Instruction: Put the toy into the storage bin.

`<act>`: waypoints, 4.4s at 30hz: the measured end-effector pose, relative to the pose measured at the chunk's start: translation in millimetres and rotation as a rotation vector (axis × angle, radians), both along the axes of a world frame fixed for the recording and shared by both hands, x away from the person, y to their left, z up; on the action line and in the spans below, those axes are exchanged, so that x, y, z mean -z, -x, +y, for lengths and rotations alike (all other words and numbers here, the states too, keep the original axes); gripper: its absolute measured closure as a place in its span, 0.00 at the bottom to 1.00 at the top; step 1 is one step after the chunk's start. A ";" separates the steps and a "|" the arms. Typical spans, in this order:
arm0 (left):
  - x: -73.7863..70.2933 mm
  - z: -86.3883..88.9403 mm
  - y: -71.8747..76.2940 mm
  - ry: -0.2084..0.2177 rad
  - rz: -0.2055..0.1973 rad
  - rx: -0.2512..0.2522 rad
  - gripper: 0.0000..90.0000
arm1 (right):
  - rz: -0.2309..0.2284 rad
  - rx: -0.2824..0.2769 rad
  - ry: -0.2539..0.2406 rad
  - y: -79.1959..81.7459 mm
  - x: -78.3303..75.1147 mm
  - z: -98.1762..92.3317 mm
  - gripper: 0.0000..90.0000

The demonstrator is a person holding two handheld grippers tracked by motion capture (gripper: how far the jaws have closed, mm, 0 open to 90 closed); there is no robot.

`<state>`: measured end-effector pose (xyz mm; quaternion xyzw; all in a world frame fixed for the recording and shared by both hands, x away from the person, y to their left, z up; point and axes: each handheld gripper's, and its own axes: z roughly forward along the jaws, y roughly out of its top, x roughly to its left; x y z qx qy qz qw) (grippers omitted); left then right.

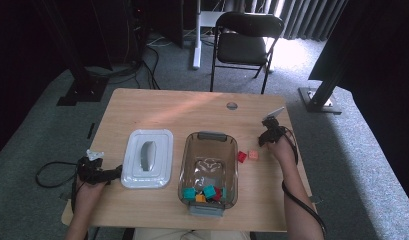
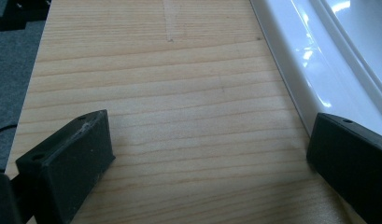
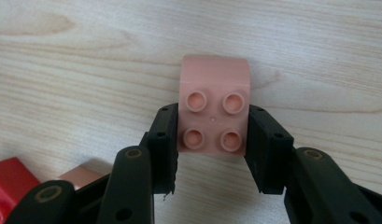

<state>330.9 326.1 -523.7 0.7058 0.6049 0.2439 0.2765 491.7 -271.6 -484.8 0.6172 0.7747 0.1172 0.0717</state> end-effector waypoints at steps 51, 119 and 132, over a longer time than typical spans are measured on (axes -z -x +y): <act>-0.1 0.0 0.0 0.000 0.001 0.000 0.01 | -0.198 -0.596 -0.209 135.7 -146.6 60.1 0.65; 0.0 0.0 0.0 0.000 0.000 0.000 0.01 | 0.134 -1.141 -0.039 192.5 -88.8 180.2 0.63; 0.0 0.0 0.0 -0.001 0.000 0.001 0.01 | 0.072 -1.075 -0.112 187.9 -107.5 158.7 0.51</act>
